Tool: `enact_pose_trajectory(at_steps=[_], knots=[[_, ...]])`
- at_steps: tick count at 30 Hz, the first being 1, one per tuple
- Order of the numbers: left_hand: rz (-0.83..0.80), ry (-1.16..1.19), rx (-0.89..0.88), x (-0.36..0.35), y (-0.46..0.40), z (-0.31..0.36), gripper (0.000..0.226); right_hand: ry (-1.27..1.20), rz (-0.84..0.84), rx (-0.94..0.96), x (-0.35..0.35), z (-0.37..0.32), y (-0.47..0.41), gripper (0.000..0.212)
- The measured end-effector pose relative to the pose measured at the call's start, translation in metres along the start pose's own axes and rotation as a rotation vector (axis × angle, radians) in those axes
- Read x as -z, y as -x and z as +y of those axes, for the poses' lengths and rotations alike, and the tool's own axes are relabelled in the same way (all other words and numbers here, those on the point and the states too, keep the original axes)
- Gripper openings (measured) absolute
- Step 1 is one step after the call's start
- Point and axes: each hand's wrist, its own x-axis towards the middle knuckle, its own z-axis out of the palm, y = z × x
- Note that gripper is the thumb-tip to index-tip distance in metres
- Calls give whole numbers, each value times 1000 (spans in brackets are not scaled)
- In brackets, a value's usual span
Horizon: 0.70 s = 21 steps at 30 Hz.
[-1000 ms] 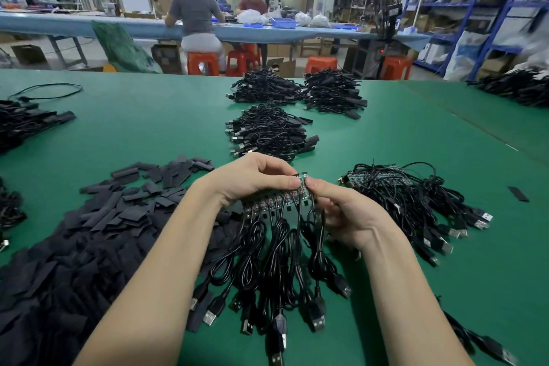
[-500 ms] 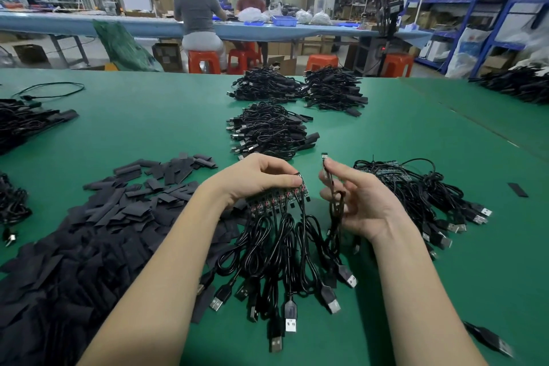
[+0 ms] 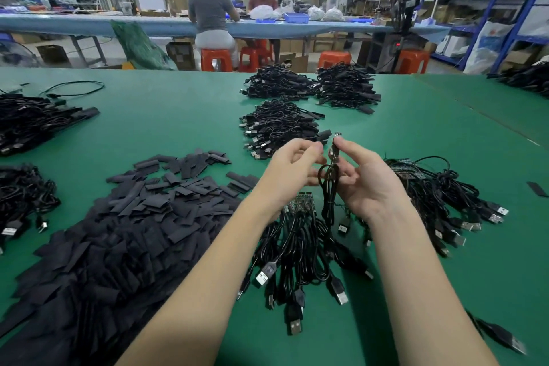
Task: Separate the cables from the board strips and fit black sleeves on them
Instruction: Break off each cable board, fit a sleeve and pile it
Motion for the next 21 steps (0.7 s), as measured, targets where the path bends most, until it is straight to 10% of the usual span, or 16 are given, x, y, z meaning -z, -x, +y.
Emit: enact_pose_trajectory(at_steps=[21], knots=[[108,446,139,-6,22,-17,11,678,251,263,-16,-2,9,34]])
